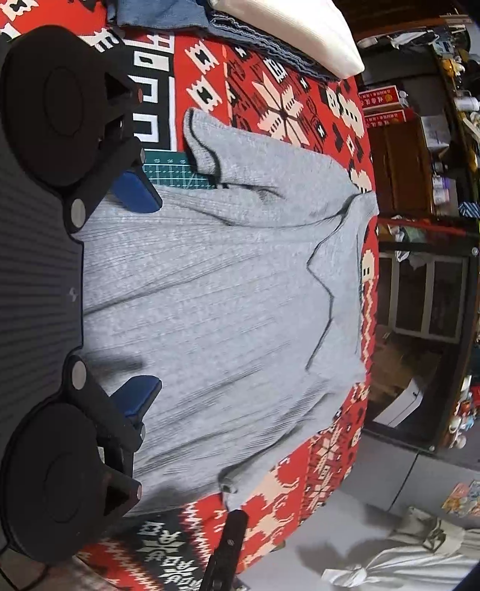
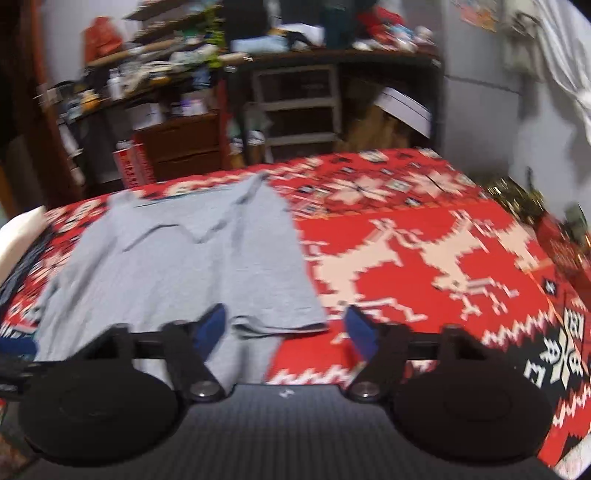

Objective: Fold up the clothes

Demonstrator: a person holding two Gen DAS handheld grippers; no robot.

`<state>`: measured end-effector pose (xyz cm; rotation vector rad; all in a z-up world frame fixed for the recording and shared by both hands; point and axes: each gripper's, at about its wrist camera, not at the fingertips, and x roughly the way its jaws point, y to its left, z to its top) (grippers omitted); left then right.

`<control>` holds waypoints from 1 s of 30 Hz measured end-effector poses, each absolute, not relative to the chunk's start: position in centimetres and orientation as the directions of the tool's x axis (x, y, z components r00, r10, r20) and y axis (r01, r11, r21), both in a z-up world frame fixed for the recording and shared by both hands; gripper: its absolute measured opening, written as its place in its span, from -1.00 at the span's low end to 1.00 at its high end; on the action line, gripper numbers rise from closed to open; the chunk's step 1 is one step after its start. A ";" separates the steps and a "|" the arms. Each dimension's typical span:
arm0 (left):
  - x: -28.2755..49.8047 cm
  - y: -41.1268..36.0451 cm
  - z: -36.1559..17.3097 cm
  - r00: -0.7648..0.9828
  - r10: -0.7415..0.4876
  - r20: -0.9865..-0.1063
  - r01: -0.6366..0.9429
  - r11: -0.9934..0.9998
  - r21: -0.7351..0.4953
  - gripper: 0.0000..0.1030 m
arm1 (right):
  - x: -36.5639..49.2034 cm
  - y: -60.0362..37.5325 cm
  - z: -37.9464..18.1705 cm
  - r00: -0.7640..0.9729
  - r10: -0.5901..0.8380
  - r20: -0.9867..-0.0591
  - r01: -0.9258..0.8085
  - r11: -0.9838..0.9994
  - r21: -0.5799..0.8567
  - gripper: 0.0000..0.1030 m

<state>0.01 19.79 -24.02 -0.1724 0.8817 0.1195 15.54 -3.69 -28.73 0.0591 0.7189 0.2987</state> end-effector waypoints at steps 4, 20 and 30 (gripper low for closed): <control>0.7 19.9 -24.0 0.621 0.048 -0.783 -0.191 0.977 -0.091 0.84 | 17.8 -5.2 -30.0 0.688 0.288 -0.666 -0.185 0.957 0.223 -0.43; 1.8 20.5 -24.3 0.583 0.070 -0.809 -0.227 0.971 -0.080 0.68 | 18.3 -3.3 -30.9 0.686 0.232 -0.690 -0.217 0.970 0.110 -0.92; 2.7 21.3 -22.2 0.604 0.086 -0.792 -0.221 0.973 -0.063 0.68 | 24.1 -7.8 -29.9 0.714 0.096 -0.693 -0.119 0.993 0.015 -0.95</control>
